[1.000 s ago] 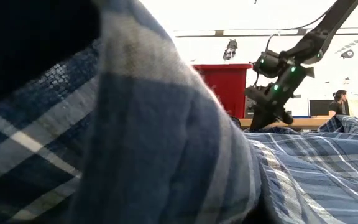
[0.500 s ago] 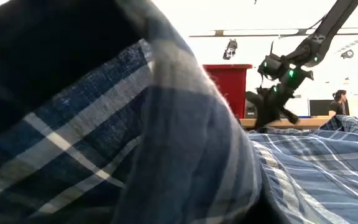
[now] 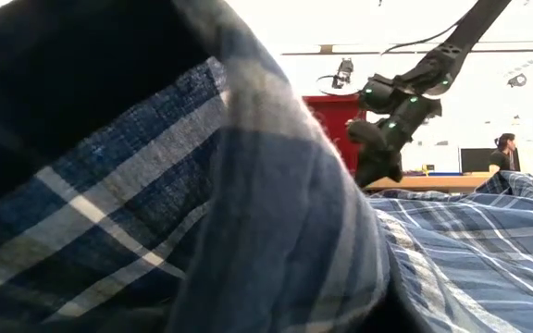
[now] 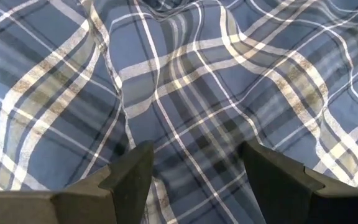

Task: Fold Laundry from Bin
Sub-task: Fold the blue patterned long sleeve shirt

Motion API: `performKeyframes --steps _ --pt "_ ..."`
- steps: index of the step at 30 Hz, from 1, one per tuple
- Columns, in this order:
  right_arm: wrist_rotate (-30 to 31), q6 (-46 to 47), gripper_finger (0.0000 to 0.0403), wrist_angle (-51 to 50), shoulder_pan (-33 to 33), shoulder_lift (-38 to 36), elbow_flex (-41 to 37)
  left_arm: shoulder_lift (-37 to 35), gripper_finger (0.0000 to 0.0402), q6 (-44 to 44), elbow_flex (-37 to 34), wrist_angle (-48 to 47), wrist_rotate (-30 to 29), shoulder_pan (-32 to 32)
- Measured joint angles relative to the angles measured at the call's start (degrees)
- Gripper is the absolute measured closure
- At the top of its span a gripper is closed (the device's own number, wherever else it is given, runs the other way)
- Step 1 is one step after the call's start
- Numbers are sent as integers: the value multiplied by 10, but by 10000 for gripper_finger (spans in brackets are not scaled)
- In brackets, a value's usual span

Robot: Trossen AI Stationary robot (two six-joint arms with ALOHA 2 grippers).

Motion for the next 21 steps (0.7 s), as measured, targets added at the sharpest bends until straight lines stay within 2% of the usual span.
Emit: performKeyframes --steps 6,11,16,21 --pt "64 -14 394 -20 23 89 90 0 169 13 0 4 -10 0" --pt "128 -28 394 -22 17 144 218 -1 169 13 0 3 -10 0" --pt "136 -60 394 -162 1 175 314 -1 169 13 0 0 -10 0" --pt "128 -111 394 -289 4 143 337 -1 169 11 0 -8 -10 0"
